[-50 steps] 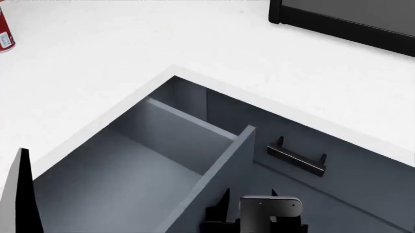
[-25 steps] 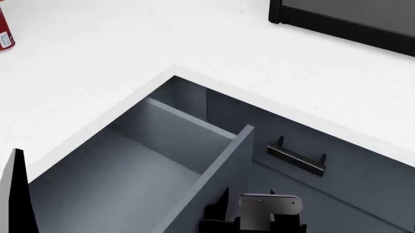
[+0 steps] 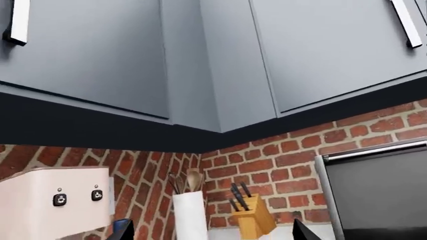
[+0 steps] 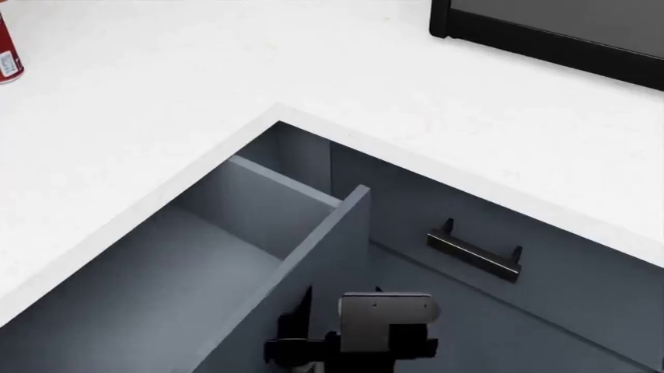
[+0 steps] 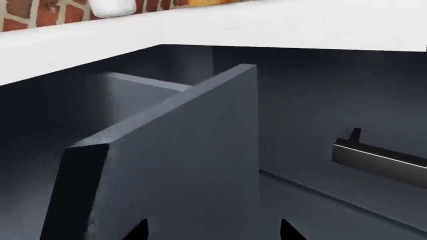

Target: Close the right drawer.

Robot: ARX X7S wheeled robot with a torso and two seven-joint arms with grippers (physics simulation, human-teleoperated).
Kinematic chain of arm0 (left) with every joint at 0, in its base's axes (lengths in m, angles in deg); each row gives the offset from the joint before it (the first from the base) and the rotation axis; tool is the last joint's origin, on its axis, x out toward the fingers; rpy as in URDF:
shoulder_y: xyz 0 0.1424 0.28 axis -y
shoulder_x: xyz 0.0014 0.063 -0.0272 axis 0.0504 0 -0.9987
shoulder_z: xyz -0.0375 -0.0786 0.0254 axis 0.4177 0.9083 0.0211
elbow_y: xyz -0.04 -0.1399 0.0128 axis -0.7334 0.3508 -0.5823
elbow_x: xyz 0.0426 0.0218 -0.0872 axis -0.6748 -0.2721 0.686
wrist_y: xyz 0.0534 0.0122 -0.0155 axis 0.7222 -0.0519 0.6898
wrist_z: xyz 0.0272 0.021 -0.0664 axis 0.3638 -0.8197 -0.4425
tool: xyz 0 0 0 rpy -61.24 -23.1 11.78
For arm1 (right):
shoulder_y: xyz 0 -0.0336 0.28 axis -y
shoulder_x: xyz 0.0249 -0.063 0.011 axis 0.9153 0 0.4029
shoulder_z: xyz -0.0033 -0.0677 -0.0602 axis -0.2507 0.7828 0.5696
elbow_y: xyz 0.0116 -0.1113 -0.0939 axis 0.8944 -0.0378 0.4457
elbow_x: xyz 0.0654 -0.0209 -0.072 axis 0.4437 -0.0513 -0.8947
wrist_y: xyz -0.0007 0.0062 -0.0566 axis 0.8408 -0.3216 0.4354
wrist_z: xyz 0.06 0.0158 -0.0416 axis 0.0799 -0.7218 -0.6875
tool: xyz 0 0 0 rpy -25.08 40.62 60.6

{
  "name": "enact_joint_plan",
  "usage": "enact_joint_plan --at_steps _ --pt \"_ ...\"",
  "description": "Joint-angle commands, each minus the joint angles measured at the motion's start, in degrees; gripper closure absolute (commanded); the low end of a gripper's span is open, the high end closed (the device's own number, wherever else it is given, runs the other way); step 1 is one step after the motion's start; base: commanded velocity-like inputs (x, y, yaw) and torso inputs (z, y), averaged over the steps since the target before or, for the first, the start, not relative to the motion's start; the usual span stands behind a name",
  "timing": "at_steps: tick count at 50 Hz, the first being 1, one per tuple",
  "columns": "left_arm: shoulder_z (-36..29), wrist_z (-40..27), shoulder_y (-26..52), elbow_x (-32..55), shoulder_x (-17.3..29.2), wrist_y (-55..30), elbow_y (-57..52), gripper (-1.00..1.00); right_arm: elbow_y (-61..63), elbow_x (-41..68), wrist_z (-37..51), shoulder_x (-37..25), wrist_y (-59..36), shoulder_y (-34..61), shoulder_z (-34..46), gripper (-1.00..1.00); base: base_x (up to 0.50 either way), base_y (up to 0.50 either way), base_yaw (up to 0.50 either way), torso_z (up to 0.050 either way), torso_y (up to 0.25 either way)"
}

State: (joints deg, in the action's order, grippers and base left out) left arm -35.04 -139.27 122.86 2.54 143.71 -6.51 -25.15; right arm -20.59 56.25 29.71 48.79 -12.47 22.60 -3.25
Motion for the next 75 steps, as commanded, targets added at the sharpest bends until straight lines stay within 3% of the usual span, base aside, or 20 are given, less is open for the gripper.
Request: enact_joint_plan --at_steps 1,17,27,37,50,61,65,69,70,71,73,75 --pt "-1.86 -4.65 -4.32 -2.74 7.08 7.85 3.35 -1.0 8.27 -9.34 -2.8 2.73 -2.74 0.66 4.83 -1.0 0.0 0.0 0.0 0.0 0.0" --pt "-1.55 -4.3 -4.16 -2.5 6.16 6.1 2.89 -1.0 11.15 -12.57 -1.15 2.72 0.59 2.47 4.77 -1.0 0.0 0.0 0.0 0.001 0.0" --pt "-1.25 -2.94 -3.52 -2.3 3.54 3.07 1.74 -1.0 23.66 -26.91 13.52 2.4 13.07 12.65 4.27 -1.0 0.0 0.0 0.0 0.0 0.002" --pt "-0.94 -2.13 -2.93 -2.08 2.22 -0.05 0.42 -1.0 62.09 -40.99 35.38 -12.0 2.19 23.71 3.32 -1.0 0.0 0.0 0.0 0.0 0.0" --pt "-1.34 -1.34 -3.21 -2.71 0.76 -1.62 0.31 -1.0 76.95 -43.71 41.7 -20.62 -6.47 33.36 -1.89 -1.0 0.0 0.0 0.0 0.0 0.0" --pt "-2.38 2.01 -3.19 -3.13 -4.94 -2.54 2.21 -1.0 98.39 -42.15 49.44 -37.12 -27.28 47.75 -6.22 -1.0 0.0 0.0 0.0 0.0 0.0" --pt "-3.06 4.67 -2.25 -3.39 -8.68 -5.14 1.92 -1.0 113.05 -41.18 59.11 -50.06 -39.58 49.49 -7.3 -1.0 0.0 0.0 0.0 0.0 0.0" --pt "-3.85 7.91 -0.85 -2.7 -13.31 -7.43 2.9 -1.0 120.12 -36.96 62.59 -66.51 -41.45 47.39 -7.29 -1.0 0.0 0.0 0.0 0.0 0.0" --pt "-4.04 8.41 -0.49 -2.68 -14.43 -8.41 2.99 -1.0 121.61 -36.8 63.46 -69.39 -44.17 47.3 -6.49 -1.0 0.0 0.0 0.0 0.0 0.0" --pt "-4.4 9.24 -0.13 -2.72 -15.98 -9.25 3.47 -1.0 121.94 -37.21 63.81 -74.59 -39.98 46.36 -3.97 -1.0 0.0 0.0 0.0 0.0 0.0" --pt "-4.78 10.04 0.11 -2.58 -17.81 -9.75 4.47 -1.0 121.96 -41.49 65.12 -78.76 -38.11 45.5 3.61 -1.0 0.0 0.0 0.0 0.0 0.0" --pt "-5.2 10.8 0.38 -2.54 -19.11 -10.58 4.69 -1.0 121.95 -46.06 67.09 -78.78 -39.05 43.95 10.72 -1.0 0.0 0.0 0.0 0.0 0.0"
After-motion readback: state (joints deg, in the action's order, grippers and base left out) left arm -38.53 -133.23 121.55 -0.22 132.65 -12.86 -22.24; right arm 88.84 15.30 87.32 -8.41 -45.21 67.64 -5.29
